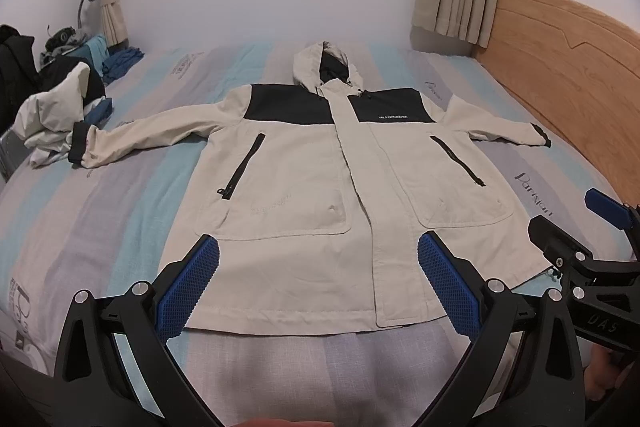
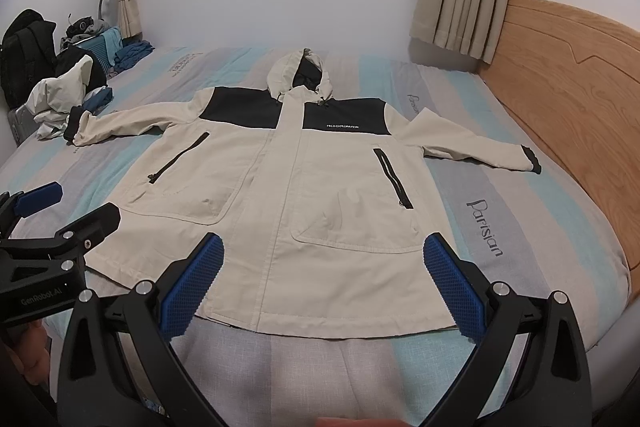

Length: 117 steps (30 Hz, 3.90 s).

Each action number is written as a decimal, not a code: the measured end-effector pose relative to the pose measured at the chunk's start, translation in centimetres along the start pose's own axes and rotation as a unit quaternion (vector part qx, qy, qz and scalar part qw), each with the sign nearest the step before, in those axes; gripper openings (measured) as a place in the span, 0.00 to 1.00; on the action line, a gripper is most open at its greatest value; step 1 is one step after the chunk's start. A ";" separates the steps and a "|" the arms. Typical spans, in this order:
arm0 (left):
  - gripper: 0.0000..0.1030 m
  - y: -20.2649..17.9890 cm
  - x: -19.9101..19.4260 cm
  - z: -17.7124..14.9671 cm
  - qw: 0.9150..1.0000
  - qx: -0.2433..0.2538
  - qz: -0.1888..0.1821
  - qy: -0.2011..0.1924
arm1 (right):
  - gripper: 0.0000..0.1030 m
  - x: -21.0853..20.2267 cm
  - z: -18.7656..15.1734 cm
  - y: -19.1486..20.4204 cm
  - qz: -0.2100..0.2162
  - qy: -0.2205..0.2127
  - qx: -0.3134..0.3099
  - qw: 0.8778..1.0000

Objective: Fold large clothes

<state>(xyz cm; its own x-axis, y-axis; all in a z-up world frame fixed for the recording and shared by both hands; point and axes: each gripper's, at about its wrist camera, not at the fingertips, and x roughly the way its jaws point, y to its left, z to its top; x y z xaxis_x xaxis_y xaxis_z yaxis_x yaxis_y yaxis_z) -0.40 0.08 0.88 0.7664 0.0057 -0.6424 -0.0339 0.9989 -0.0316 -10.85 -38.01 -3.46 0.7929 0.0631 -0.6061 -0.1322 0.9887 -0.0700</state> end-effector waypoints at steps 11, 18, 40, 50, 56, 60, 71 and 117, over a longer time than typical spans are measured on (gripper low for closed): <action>0.94 -0.1 0.2 -0.2 1.000 0.000 0.001 0.000 | 0.93 -0.2 0.1 0.0 0.000 0.000 0.000 1.000; 0.94 0.1 0.2 -0.2 1.000 0.000 0.000 -0.002 | 0.93 -0.1 0.2 -0.1 0.000 0.000 -0.001 1.000; 0.94 0.0 0.0 -0.3 1.000 0.003 0.000 -0.003 | 0.93 -0.3 0.3 0.2 -0.001 -0.002 -0.002 1.000; 0.94 -0.3 0.1 -0.2 1.000 0.015 0.006 -0.004 | 0.93 0.2 0.2 -0.1 0.006 -0.016 0.022 1.000; 0.94 0.3 3.4 3.0 0.999 0.040 0.006 -0.035 | 0.93 3.6 2.0 0.6 -0.011 -0.027 0.028 0.999; 0.94 1.7 6.7 5.9 0.999 0.030 0.012 -0.025 | 0.93 6.9 4.6 0.8 -0.014 -0.011 0.041 0.999; 0.94 5.5 9.3 14.1 0.998 0.006 -0.028 0.051 | 0.93 9.1 13.3 0.8 -0.013 0.067 0.076 0.995; 0.94 4.2 41.9 27.0 0.987 -0.026 -0.001 0.155 | 0.93 42.8 23.9 -14.3 0.037 0.144 0.042 0.988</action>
<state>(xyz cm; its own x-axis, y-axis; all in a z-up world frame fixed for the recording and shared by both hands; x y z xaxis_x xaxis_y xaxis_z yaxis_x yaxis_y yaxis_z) 48.83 5.76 -5.48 0.5328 -0.0190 -0.8461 -0.0722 0.9951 -0.0678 39.18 -46.21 -9.42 0.5797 0.1075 -0.8077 -0.1245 0.9913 0.0426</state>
